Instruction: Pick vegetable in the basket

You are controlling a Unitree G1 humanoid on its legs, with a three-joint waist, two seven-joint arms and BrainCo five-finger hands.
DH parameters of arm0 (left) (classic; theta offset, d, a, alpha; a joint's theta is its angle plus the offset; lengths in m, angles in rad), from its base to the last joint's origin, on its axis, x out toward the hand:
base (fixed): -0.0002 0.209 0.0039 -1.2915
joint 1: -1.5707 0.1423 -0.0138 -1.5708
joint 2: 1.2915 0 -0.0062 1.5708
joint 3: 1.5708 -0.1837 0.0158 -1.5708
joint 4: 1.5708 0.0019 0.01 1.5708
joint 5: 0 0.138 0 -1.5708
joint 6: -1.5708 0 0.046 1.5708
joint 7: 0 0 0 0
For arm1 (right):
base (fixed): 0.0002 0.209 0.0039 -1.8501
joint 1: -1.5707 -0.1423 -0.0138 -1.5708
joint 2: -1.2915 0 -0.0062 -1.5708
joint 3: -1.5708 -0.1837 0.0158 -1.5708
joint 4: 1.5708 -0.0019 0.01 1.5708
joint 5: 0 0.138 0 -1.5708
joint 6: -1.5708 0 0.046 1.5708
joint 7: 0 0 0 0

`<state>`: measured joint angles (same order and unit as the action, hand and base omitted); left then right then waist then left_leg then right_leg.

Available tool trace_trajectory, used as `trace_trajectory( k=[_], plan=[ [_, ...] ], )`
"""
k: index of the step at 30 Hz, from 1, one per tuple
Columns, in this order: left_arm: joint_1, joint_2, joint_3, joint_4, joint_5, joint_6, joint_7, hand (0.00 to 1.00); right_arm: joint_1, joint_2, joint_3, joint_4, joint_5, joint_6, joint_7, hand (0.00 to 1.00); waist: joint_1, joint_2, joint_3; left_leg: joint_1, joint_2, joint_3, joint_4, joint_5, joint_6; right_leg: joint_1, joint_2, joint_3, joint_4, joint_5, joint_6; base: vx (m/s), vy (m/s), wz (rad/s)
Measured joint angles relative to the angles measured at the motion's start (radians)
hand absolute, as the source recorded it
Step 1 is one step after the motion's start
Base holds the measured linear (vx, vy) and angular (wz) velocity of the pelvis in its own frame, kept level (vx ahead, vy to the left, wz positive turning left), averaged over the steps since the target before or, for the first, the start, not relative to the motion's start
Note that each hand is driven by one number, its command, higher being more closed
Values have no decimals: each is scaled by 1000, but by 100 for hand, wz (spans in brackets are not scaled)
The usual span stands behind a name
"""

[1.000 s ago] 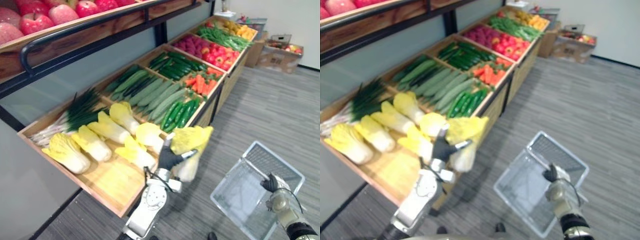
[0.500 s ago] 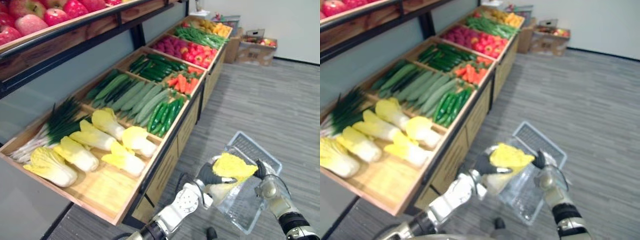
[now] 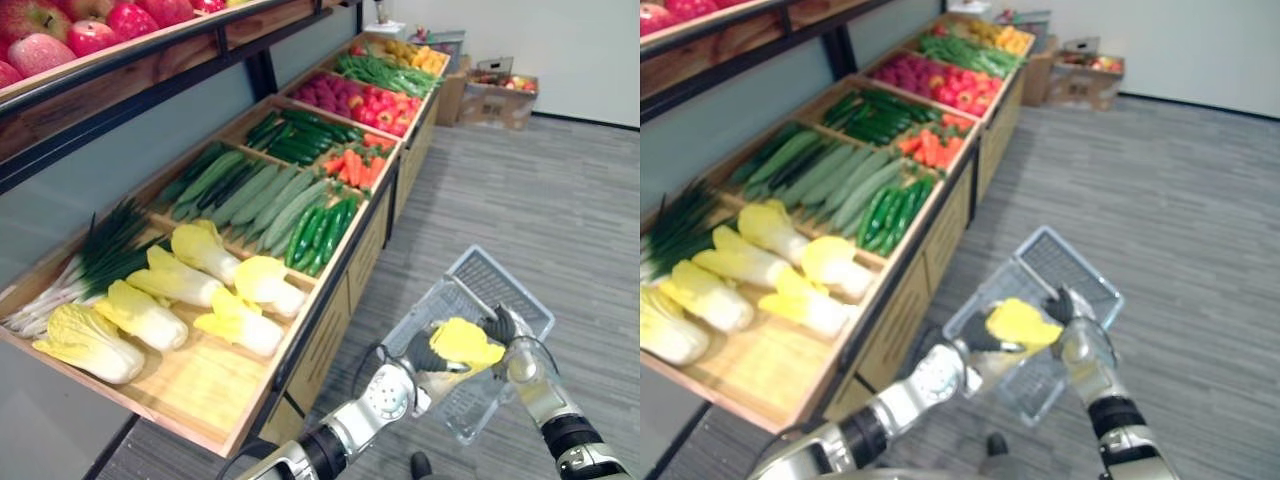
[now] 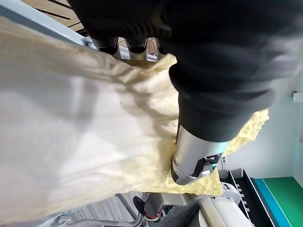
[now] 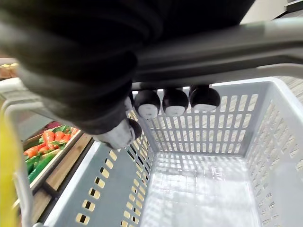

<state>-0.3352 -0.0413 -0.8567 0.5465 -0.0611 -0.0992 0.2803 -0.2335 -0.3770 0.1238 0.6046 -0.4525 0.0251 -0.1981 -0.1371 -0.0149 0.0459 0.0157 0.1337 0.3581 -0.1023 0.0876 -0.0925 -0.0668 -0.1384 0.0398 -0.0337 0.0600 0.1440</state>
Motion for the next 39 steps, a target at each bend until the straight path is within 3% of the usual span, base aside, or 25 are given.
trace_trajectory(
  k=[7,15,16,19,25,39],
  plan=[
    [-34,-26,41,108,39,19,44,100,0,24,5,-8,21,0,-1,100,-5,-11,7,5,0,11,0,-4,-2,-1,1,11,1,0,0,-7,3,-4],
    [-100,-74,121,218,85,40,180,100,-11,44,44,-12,29,0,-7,100,-28,-45,33,5,1,19,0,-8,-7,-10,3,22,4,0,0,-1,1,-3],
    [-103,-75,126,219,85,43,187,0,-13,44,45,-12,29,0,-7,100,-29,-46,34,4,0,21,0,-8,-7,-14,3,25,5,0,0,9,4,-10],
    [-107,-77,164,222,86,44,223,0,-32,44,68,-12,31,-1,-9,100,-49,-45,43,4,0,24,2,-10,-7,-16,3,28,8,0,0,14,3,-3],
    [-166,-124,193,269,85,56,233,0,-55,44,85,-11,42,-1,-12,100,-50,-43,47,6,2,42,3,-15,-4,-25,8,49,8,0,-1,10,0,-9],
    [-186,-137,104,280,82,57,133,0,-61,45,83,-6,63,5,-12,100,-52,-43,65,6,3,39,1,-16,-4,-28,9,45,18,0,-1,0,-1,0]
  ],
)
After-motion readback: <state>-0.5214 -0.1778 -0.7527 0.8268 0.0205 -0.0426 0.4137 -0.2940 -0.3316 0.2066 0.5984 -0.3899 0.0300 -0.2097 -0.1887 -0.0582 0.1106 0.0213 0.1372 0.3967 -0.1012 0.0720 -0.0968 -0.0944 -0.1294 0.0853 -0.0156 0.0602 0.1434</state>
